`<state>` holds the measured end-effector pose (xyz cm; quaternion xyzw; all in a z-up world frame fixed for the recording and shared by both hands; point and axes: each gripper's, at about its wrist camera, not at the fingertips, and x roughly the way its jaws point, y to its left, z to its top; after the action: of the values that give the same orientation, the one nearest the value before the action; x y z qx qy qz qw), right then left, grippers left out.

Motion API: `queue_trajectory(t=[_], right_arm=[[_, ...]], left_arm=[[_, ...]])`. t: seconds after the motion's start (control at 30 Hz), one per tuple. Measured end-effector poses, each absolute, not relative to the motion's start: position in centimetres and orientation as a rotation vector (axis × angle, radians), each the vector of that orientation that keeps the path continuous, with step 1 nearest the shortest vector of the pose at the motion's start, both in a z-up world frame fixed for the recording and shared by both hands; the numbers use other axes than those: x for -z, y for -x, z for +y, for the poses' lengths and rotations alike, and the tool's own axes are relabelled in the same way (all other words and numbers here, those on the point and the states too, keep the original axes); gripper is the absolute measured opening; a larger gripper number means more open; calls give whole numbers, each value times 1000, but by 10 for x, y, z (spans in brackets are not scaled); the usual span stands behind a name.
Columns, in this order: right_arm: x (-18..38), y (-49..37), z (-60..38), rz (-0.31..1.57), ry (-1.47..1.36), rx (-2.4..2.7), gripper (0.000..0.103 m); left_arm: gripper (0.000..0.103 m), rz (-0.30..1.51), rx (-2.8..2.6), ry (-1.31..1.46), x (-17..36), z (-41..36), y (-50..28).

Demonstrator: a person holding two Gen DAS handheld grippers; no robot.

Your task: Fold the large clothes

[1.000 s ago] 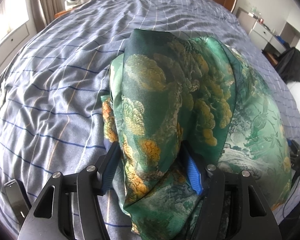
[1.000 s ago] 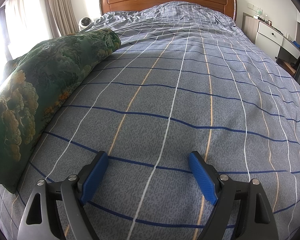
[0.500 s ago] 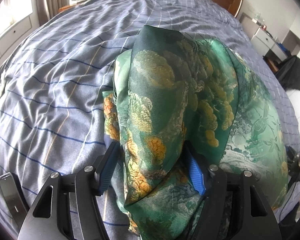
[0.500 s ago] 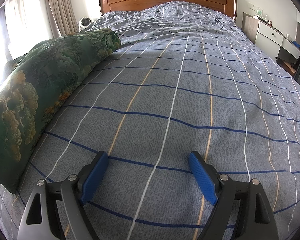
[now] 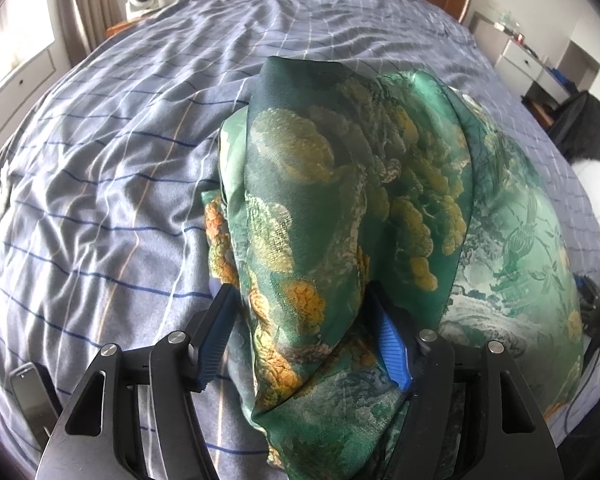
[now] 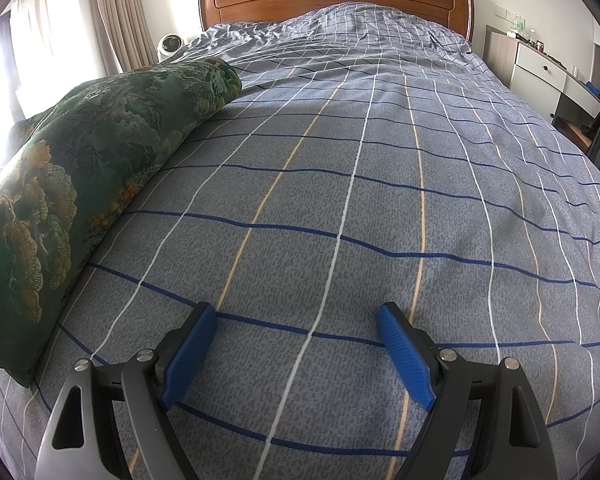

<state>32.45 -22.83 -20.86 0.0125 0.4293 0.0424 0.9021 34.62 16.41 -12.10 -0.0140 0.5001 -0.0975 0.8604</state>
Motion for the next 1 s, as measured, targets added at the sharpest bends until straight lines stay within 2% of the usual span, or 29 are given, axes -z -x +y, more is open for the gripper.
queue_trajectory(t=[0.13,0.37,0.47,0.53,0.63,0.7,0.77,0.9,1.0], right_arm=[[208,-324,-228,888,-26,-88,85],[209,-326,-229,879,-33,-85,86],[209,-329,-227,887,-24,-94,90],[208,-335,-230,922,-60,-140,102],[200,-346,-229,1051,-41,-255,103],[188,-351,-237,1121,-211,-327,103],[170,-348,-245,1111,-439,-420,103],[148,-345,-228,1079,-591,-518,103],[143,-347,-210,1048,-642,-578,103]], left_arm=[[76,1060,220,85,127,174,-351],[80,1089,235,192,134,188,-353],[83,1100,247,204,136,190,-355],[84,1112,261,227,137,194,-357],[85,1143,289,304,138,205,-360],[85,1153,317,354,135,212,-359],[85,1149,352,378,130,218,-356],[86,1154,385,409,129,225,-350],[91,1166,391,446,135,230,-344]])
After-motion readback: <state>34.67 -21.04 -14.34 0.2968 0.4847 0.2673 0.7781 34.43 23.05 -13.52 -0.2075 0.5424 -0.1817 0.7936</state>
